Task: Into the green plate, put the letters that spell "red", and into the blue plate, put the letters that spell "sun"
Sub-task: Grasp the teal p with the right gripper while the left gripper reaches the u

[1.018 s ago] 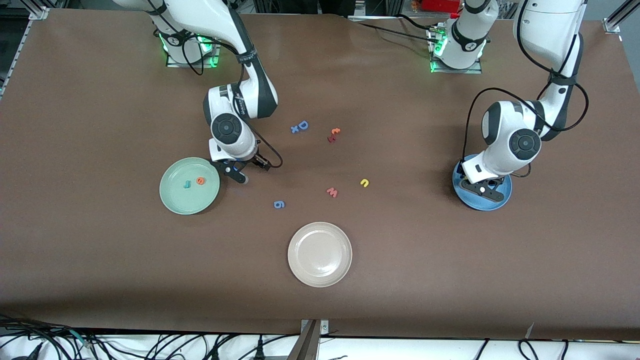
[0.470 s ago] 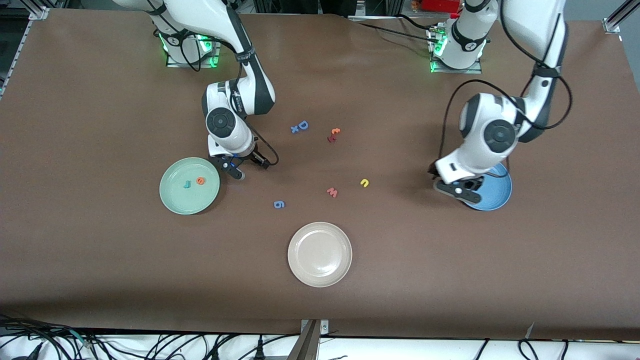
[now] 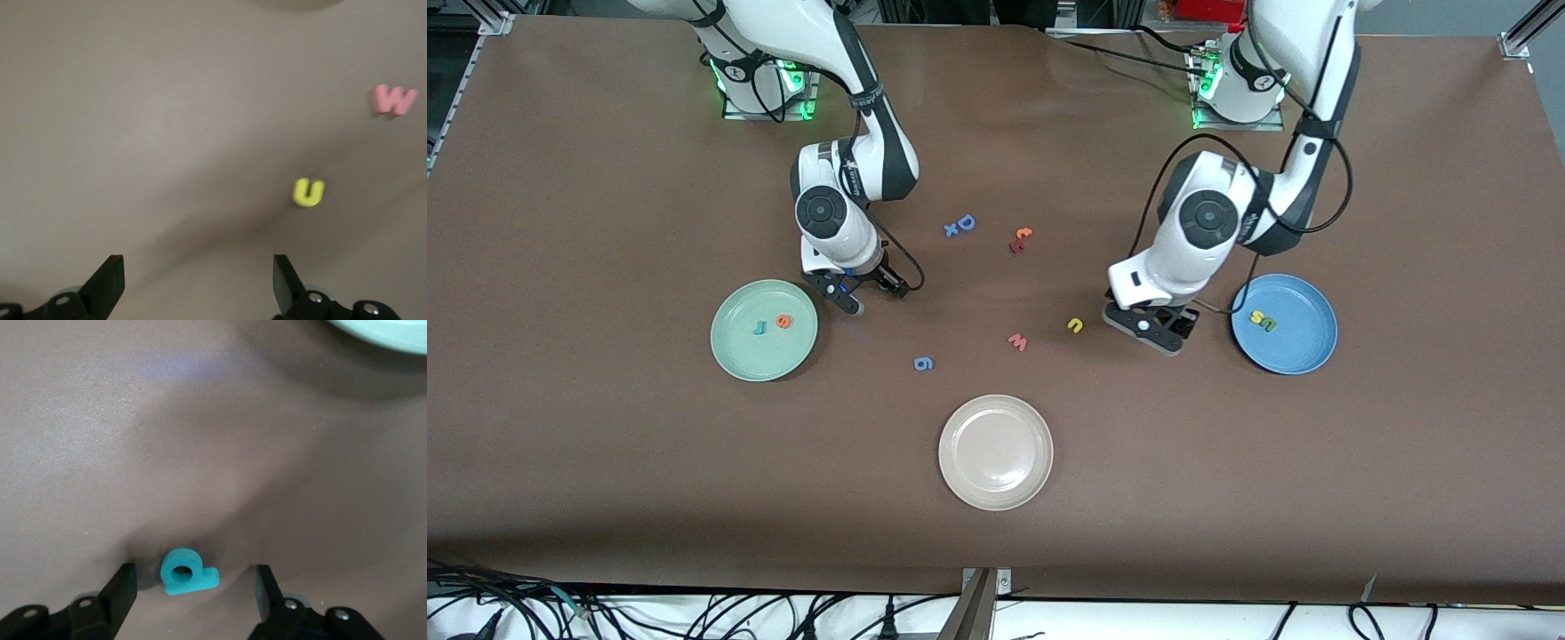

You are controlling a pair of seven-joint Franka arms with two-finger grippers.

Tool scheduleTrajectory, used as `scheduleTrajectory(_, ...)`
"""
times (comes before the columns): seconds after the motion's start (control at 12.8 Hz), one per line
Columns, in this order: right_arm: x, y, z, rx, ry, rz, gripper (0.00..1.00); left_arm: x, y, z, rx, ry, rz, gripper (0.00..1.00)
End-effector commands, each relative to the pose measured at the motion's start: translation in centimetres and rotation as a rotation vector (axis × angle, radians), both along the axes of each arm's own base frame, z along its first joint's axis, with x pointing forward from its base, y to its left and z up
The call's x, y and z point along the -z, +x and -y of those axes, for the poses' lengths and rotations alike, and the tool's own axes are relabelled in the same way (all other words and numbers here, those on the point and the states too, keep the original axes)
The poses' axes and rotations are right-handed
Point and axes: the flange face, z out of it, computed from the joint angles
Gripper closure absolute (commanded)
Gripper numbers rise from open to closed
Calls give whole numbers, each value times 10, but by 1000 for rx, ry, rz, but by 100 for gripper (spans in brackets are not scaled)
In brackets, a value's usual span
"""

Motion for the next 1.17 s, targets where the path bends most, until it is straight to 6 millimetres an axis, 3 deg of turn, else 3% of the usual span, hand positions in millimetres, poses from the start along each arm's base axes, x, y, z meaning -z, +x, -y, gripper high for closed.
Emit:
scheduleTrajectory(0.0,-5,-6,-1,17,19,7,23,31,3,30,65,36,-16,2)
scheduleTrajectory(0.16,-4,-6,-1,17,18,6,31,48,1,44,83,42,-26,2)
scheduleTrajectory(0.63,-4,-6,-1,13,18,5,70,82,-6,71,124,45,-9,4)
scheduleTrajectory(0.94,-6,-5,-2,9,22,5,78,95,-9,78,135,38,16,4)
scheduleTrajectory(1.1,-9,-5,-5,2,27,6,79,97,-10,79,138,40,15,11)
